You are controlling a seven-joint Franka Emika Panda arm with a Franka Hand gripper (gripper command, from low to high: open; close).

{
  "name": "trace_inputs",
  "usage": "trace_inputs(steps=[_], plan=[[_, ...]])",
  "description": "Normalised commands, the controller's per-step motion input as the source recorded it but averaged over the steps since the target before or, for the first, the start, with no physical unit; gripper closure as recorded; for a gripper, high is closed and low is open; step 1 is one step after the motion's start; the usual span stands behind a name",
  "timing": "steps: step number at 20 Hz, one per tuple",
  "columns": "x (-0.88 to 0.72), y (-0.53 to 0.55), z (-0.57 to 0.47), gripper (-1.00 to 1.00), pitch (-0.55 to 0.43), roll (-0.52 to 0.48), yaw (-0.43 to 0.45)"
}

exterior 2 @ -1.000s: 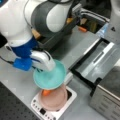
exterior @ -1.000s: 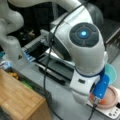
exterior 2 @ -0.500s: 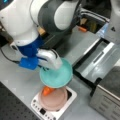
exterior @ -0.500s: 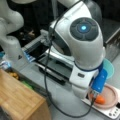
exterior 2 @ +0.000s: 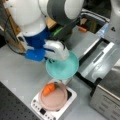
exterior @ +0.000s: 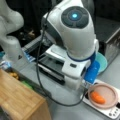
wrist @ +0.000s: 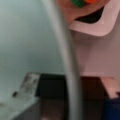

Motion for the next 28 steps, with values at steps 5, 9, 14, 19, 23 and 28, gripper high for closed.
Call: trace_inputs(steps=[5, 9, 14, 19, 23, 28], plan=[[-0.74, -0.06, -0.08, 1.0, -0.313, 0.027, -0.135], [-0.63, -0.08, -0.06, 1.0, -0.302, 0.09, -0.095], [-0.56, 0.0, -0.1, 1.0, -0.306, 0.131, -0.063], [-0.53, 0.09, -0.17, 1.0, -0.311, 0.219, -0.034], [-0.46, 0.14, -0.25, 1.0, -0.327, 0.195, -0.039], [-0.43, 0.16, -0.24, 1.0, -0.323, 0.136, -0.052]])
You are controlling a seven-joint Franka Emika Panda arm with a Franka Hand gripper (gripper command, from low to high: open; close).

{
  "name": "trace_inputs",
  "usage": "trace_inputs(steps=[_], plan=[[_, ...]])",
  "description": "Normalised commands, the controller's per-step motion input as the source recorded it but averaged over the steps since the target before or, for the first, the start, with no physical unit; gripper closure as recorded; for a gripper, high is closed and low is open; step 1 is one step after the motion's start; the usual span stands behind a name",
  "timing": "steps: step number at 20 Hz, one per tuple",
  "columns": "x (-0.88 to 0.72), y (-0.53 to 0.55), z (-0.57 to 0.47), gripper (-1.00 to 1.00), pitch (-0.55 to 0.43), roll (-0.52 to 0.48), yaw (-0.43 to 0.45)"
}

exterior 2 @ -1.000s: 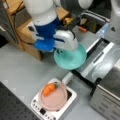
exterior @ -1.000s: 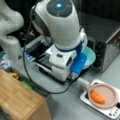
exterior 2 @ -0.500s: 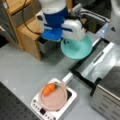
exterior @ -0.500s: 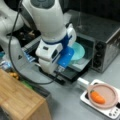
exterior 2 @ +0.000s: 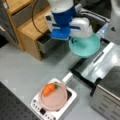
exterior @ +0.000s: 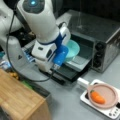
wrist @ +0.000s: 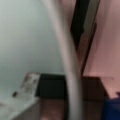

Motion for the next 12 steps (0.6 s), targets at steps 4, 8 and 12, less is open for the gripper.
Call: trace_inputs(steps=[4, 8, 12], plan=[[-0.43, 0.23, -0.19, 1.0, -0.309, 0.103, -0.052], [-0.36, 0.29, -0.26, 1.0, -0.338, 0.098, -0.037], [-0.34, 0.29, -0.32, 1.0, -0.352, 0.143, 0.008]])
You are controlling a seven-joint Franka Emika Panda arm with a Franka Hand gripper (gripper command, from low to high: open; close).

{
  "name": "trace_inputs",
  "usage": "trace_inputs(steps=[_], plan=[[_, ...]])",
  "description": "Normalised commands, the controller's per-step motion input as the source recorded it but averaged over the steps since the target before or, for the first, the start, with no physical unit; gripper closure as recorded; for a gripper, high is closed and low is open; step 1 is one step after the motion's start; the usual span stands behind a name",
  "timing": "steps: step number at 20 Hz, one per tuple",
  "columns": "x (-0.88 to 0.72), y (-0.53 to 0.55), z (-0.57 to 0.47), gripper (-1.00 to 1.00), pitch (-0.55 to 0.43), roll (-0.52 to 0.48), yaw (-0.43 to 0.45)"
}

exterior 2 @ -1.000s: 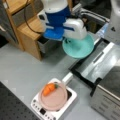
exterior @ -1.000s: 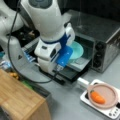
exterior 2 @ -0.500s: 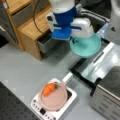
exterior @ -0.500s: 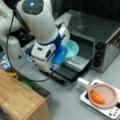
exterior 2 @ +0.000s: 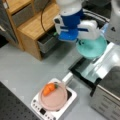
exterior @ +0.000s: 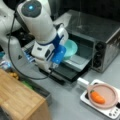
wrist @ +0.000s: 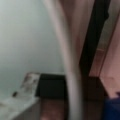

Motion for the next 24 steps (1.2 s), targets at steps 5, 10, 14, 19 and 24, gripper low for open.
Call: trace_inputs(steps=[5, 10, 14, 19, 24], plan=[[-0.32, 0.23, -0.25, 1.0, -0.311, 0.154, -0.011], [-0.28, 0.17, -0.2, 1.0, -0.3, 0.188, -0.045], [-0.28, 0.18, -0.16, 1.0, -0.286, 0.165, -0.064], [-0.3, 0.25, -0.17, 1.0, -0.3, 0.091, -0.082], [-0.33, 0.37, -0.18, 1.0, -0.321, 0.063, -0.086]])
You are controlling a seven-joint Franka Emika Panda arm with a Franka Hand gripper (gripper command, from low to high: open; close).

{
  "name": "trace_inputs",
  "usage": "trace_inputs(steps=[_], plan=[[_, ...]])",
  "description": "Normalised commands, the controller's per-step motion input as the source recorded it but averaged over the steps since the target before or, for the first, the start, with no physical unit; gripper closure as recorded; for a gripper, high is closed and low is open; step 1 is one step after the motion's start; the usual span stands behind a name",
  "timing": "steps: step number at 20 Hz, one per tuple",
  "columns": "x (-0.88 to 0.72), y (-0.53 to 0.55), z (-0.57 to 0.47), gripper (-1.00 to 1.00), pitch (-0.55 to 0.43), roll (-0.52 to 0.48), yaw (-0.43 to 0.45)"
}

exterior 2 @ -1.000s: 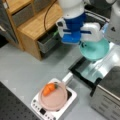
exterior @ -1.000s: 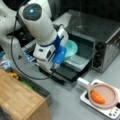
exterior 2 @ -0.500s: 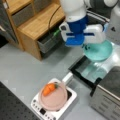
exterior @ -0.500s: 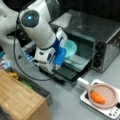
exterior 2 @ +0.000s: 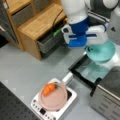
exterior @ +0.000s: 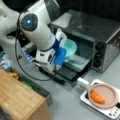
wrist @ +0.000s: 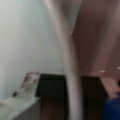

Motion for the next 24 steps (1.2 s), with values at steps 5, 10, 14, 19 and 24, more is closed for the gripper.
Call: trace_inputs(steps=[5, 10, 14, 19, 24], plan=[[-0.37, 0.38, -0.2, 1.0, -0.346, 0.056, -0.08], [-0.35, 0.37, -0.15, 1.0, -0.334, 0.035, -0.117], [-0.34, 0.32, -0.13, 1.0, -0.305, 0.033, -0.129], [-0.3, 0.22, -0.16, 1.0, -0.292, 0.023, -0.158], [-0.25, 0.06, -0.16, 1.0, -0.275, 0.029, -0.151]])
